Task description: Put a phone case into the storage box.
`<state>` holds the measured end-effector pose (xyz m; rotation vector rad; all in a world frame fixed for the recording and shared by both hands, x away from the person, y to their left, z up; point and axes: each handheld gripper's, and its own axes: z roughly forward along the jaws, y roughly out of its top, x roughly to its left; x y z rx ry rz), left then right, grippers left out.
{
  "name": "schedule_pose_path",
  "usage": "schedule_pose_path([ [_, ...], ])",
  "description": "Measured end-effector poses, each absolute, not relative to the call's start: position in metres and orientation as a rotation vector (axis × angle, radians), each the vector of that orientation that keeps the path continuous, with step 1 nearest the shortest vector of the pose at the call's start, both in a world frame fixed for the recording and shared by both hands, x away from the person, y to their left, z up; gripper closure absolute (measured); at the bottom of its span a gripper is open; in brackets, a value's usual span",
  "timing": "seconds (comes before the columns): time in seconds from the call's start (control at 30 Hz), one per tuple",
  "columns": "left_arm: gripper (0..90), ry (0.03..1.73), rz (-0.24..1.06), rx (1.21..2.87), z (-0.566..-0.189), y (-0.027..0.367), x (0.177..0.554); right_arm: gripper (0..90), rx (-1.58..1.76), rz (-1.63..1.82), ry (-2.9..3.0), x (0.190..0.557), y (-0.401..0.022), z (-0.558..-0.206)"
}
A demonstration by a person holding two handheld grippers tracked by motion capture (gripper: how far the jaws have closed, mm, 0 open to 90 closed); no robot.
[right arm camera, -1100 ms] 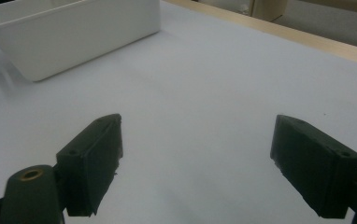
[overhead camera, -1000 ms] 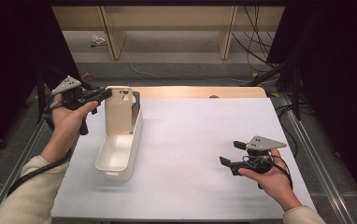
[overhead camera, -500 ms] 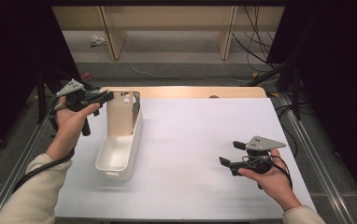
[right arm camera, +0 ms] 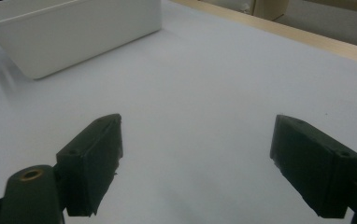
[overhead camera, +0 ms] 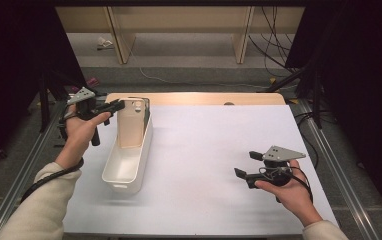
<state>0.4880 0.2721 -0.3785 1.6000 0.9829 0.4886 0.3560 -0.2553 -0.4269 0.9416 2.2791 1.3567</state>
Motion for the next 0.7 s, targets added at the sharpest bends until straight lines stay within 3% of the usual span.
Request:
schedule_pose_path([
  [0.7, 81.0, 0.986, 0.474, 1.651, -0.392, 0.267, 0.499, 17.9, 0.944, 1.354, 2.285, 0.357, -0.256, -0.428],
])
